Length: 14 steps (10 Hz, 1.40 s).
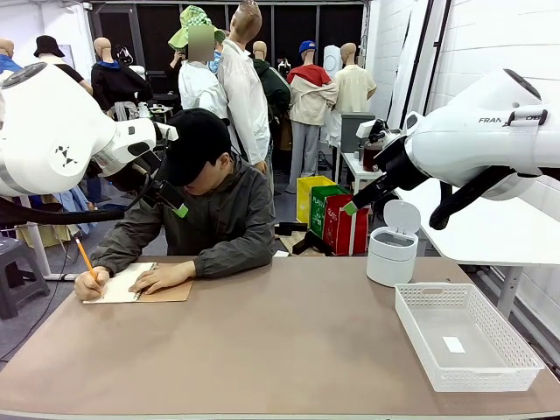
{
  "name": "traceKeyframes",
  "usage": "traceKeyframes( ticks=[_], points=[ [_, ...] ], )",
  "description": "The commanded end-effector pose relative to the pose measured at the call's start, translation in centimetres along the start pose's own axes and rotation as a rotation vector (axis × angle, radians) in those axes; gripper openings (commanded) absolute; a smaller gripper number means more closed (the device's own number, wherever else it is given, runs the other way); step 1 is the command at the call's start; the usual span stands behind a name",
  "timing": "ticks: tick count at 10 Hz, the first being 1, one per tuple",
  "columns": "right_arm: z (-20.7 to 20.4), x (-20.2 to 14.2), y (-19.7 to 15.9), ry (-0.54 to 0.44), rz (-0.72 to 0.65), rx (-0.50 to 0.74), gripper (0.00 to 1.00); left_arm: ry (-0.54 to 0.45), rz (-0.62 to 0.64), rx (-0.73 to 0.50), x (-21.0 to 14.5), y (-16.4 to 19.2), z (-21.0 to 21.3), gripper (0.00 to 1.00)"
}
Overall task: Sort the paper based on its condition.
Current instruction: If a person hands you a paper, place it in the Organizing basket , and if it's crumpled, put it in the Trash can.
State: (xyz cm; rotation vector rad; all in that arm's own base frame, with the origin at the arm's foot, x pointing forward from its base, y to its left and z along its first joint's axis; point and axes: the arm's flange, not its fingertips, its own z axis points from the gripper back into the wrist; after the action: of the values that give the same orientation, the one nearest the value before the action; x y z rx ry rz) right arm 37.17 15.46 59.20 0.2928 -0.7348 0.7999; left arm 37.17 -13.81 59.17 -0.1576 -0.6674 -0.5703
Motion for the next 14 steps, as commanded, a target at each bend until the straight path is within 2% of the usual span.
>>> traceKeyframes(
  ticks=[1, 14],
  points=[
    [-0.02, -0.04, -0.01, -0.001, -0.001, 0.004, 1.0, -0.004, 0.001, 0.001, 0.11, 0.1, 0.16, 1.0],
    [-0.02, -0.04, -0.01, -0.001, -0.001, 0.004, 1.0, -0.004, 0.001, 0.001, 0.11, 0.1, 0.16, 1.0]
  ],
)
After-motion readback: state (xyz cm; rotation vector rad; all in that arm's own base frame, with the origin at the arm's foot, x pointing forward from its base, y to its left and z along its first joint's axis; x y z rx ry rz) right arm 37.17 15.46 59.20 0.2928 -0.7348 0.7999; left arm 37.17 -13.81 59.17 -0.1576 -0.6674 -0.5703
